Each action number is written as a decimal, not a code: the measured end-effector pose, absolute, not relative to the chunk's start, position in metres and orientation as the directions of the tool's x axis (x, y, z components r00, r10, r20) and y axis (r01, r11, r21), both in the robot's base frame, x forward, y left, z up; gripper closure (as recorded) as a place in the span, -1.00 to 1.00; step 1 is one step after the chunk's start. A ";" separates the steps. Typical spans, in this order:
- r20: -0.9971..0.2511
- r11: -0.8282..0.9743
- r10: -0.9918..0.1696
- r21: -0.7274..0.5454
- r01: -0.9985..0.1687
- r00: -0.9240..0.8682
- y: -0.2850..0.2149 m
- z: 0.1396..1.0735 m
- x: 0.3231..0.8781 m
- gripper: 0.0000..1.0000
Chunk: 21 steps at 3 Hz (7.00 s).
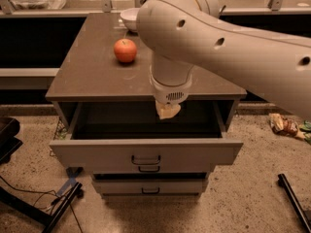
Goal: Open top drawer
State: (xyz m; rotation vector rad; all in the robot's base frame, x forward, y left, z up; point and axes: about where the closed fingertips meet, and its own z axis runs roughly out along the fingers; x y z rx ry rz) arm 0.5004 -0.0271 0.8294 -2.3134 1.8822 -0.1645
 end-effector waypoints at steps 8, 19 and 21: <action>-0.131 -0.058 -0.987 -0.214 -0.975 0.088 -0.071 0.674 0.553 1.00; -0.165 -0.003 -0.986 -0.114 -0.993 0.022 -0.099 0.670 0.514 1.00; -0.145 0.051 -0.989 -0.059 -0.997 -0.042 -0.114 0.692 0.482 1.00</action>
Offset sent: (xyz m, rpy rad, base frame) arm 0.0495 -0.0164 -0.0790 -0.0128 -0.0198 -0.0733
